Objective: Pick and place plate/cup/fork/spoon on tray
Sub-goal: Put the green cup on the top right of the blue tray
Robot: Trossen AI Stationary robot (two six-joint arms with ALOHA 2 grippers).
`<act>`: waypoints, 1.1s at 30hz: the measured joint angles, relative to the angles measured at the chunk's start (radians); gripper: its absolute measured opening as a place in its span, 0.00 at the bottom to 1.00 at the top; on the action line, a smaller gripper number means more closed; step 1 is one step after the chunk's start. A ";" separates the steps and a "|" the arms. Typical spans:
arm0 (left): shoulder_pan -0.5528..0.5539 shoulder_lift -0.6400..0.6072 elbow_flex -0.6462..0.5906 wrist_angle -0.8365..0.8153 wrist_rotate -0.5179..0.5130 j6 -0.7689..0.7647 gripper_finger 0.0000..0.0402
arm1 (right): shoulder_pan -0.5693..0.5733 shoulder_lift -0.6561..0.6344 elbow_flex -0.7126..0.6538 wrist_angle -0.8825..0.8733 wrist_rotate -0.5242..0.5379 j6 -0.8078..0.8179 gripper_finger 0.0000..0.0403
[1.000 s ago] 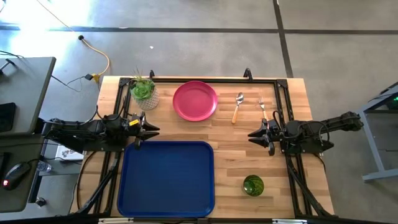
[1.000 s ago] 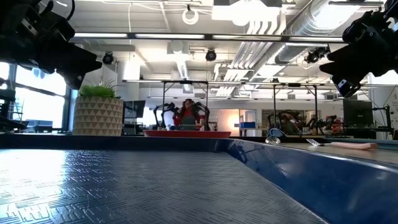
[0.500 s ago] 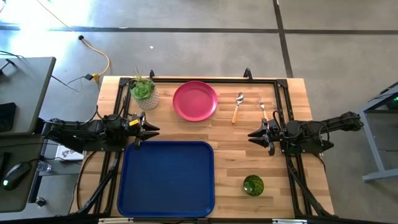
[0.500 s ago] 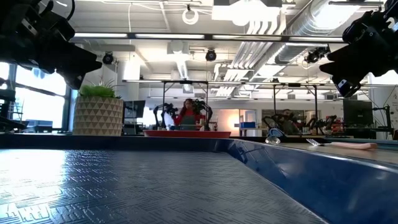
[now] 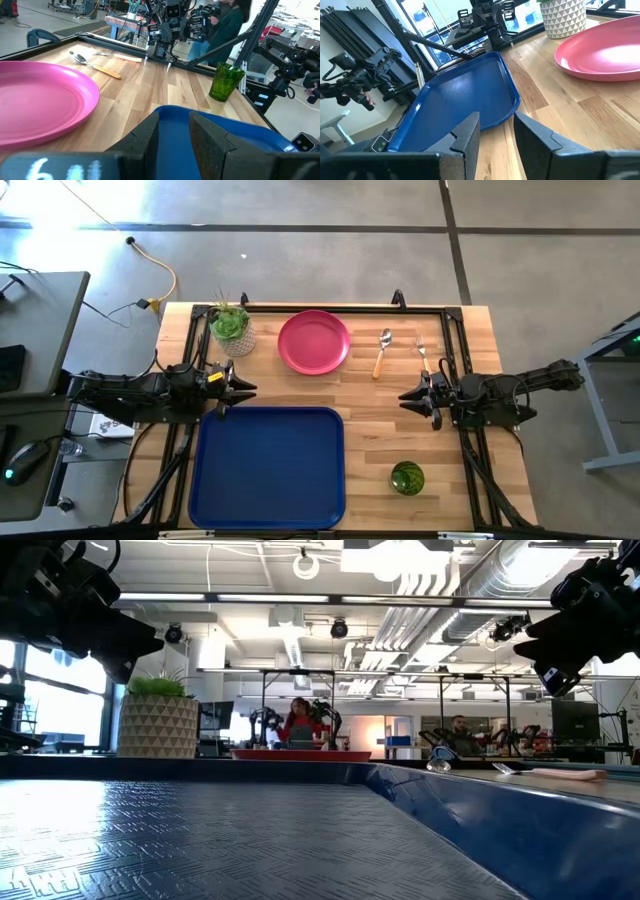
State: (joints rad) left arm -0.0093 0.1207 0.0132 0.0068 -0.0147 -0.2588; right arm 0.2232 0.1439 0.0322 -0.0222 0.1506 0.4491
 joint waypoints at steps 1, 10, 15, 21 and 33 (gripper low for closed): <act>0.000 0.000 0.000 0.000 0.000 0.000 0.25 | 0.000 0.000 0.000 0.004 0.001 0.009 0.28; 0.000 0.000 0.000 0.001 0.000 0.000 0.25 | 0.000 0.000 -0.002 0.098 0.033 0.365 0.28; 0.000 0.000 0.000 0.016 0.000 0.000 0.25 | 0.000 0.000 -0.002 0.118 0.058 0.460 0.28; 0.000 0.000 0.000 0.017 -0.010 0.000 0.25 | 0.000 0.000 -0.002 0.146 0.089 0.588 0.28; 0.000 0.000 0.000 0.017 -0.078 -0.080 0.25 | 0.000 0.000 0.000 0.465 0.060 0.442 0.28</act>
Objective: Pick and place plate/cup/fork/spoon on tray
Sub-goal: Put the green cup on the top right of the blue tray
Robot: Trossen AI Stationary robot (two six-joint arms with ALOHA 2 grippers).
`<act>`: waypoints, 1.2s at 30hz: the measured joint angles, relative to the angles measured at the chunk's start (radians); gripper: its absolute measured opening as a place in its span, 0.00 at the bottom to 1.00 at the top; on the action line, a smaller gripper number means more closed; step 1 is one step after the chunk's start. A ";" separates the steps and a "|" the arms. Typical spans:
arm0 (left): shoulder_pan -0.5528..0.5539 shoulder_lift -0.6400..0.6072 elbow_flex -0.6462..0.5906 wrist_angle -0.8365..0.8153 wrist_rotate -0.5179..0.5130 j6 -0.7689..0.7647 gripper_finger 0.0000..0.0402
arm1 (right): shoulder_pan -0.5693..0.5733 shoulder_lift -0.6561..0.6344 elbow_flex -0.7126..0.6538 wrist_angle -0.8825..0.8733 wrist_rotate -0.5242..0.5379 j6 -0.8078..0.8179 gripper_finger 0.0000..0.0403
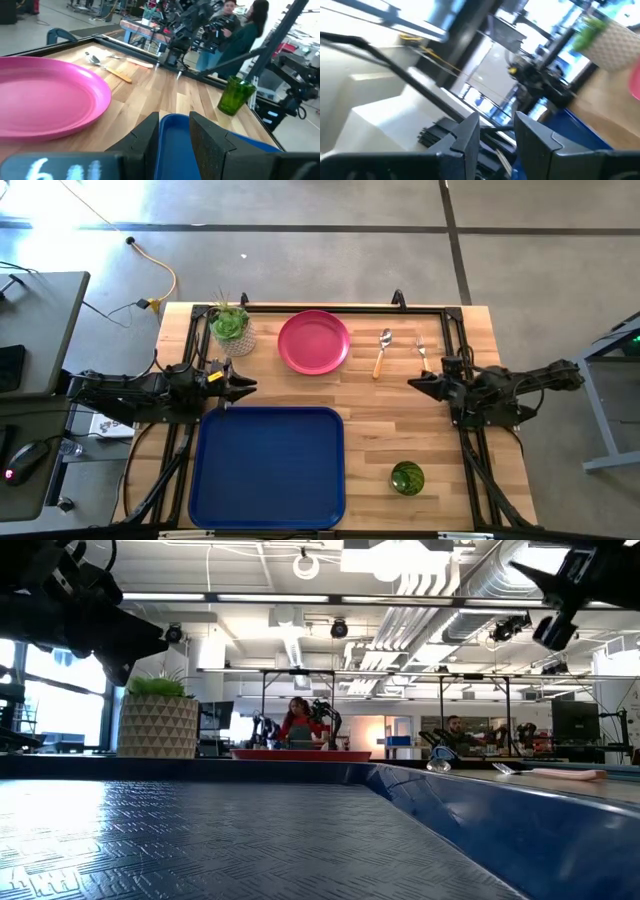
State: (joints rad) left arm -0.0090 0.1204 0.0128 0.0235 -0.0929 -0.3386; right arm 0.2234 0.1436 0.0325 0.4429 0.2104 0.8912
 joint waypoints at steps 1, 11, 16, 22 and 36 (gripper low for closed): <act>0.000 0.000 0.000 0.000 0.000 0.000 0.25 | 0.000 0.000 0.005 0.003 -0.006 -0.011 0.28; 0.000 0.000 0.000 -0.002 -0.001 0.000 0.25 | 0.000 0.009 0.274 -0.410 -0.026 -0.143 0.28; 0.000 0.000 0.000 -0.002 0.000 0.000 0.25 | 0.000 0.078 0.453 -0.720 -0.035 -0.108 0.28; 0.000 0.000 0.000 -0.002 0.000 0.000 0.25 | 0.000 0.230 0.649 -0.991 -0.105 -0.005 0.28; 0.000 0.000 0.000 -0.002 0.000 -0.026 0.25 | 0.023 0.633 0.858 -1.385 -0.318 0.301 0.28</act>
State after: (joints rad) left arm -0.0092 0.1204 0.0128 0.0216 -0.0933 -0.3649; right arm 0.2466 0.7769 0.8909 -0.9422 -0.1076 1.1926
